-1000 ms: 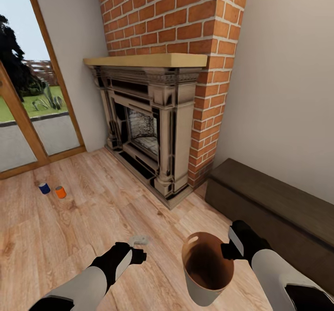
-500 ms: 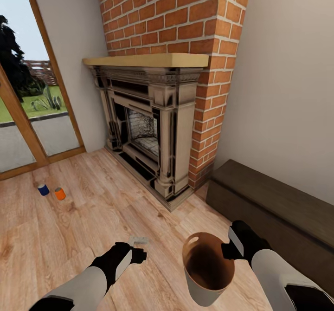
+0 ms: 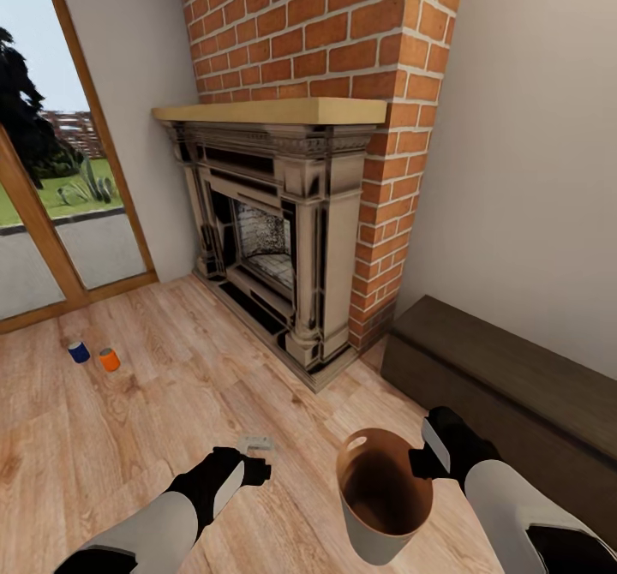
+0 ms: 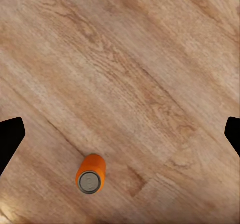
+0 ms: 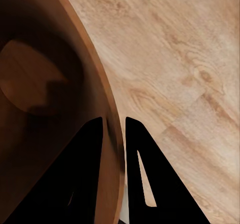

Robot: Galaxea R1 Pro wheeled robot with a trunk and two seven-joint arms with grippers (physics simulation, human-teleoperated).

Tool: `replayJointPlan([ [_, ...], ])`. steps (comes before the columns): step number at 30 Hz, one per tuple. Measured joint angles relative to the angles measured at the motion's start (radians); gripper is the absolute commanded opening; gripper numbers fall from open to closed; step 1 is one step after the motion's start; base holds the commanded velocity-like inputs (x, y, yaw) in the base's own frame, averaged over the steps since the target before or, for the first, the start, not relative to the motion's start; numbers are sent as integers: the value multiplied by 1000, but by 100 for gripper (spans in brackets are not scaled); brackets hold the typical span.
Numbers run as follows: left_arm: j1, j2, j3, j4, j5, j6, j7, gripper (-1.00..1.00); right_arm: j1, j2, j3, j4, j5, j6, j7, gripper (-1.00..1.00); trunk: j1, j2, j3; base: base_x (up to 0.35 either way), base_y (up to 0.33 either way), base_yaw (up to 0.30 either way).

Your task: Put the three can of soda from the living room inside the tash can in the kitchen.

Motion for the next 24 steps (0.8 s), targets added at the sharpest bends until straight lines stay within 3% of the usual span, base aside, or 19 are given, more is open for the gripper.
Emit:
replayJointPlan([
  [13, 0, 1, 0, 7, 1, 29, 17, 100, -8, -14, -10, 1, 5, -38, -16, -100, 0, 0, 0, 0, 0, 0],
  [19, 0, 2, 4, 9, 4, 75, 30, 100, -48, -15, -12, 4, -3, 52, -28, -100, 0, 0, 0, 0, 0, 0],
  [24, 1, 9, 11, 60, 8, 82, 31, 100, -89, -15, -12, 10, -2, 114, -44, -100, 0, 0, 0, 0, 0, 0],
])
